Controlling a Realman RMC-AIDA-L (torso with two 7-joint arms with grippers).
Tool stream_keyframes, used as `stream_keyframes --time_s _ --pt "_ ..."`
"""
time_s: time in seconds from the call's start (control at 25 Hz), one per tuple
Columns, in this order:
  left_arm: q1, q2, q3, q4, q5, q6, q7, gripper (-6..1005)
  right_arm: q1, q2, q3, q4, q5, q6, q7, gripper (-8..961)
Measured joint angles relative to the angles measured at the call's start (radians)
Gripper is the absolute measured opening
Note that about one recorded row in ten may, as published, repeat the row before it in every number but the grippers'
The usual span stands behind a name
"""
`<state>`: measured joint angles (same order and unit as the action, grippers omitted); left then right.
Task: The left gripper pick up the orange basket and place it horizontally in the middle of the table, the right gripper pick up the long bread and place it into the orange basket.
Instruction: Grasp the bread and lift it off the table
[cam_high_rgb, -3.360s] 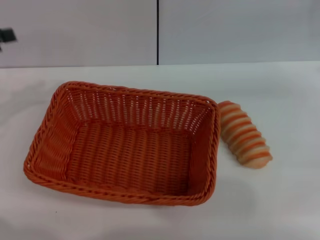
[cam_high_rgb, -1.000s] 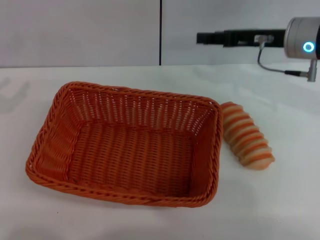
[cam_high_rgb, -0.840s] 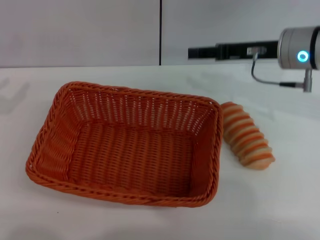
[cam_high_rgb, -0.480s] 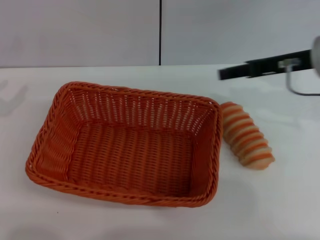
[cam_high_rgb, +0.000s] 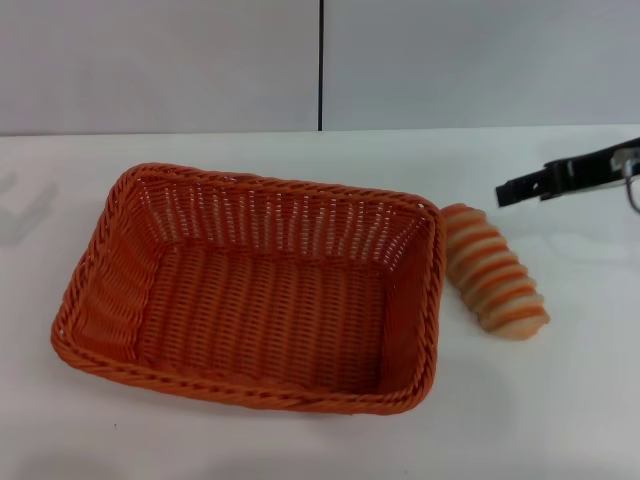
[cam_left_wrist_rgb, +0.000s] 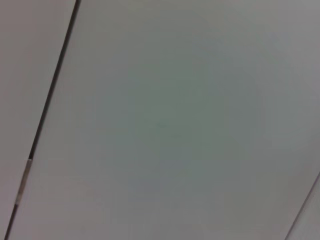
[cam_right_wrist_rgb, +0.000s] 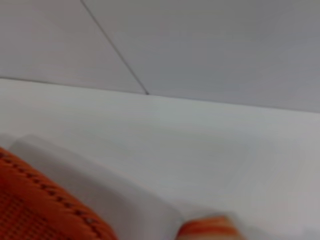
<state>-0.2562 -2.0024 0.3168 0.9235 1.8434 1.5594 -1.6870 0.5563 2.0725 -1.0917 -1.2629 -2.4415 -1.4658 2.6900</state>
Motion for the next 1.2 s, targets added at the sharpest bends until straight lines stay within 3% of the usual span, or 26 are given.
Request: stream_keyframes --time_s 0.28,0.96,1.2 --pt "0.000 -0.004 0.013 0.000 0.001 0.003 0.001 668 0.021 0.000 -0.013 0.161 0.046 0.075 -0.047 665" --pt "-0.002 -0.009 0.013 0.000 0.000 0.010 -0.010 660 0.059 -0.012 0.003 0.314 0.046 0.168 -0.117 604" --pt "-0.002 -0.011 0.013 0.000 0.000 0.006 -0.011 658 0.066 -0.014 0.046 0.342 0.049 0.187 -0.160 371"
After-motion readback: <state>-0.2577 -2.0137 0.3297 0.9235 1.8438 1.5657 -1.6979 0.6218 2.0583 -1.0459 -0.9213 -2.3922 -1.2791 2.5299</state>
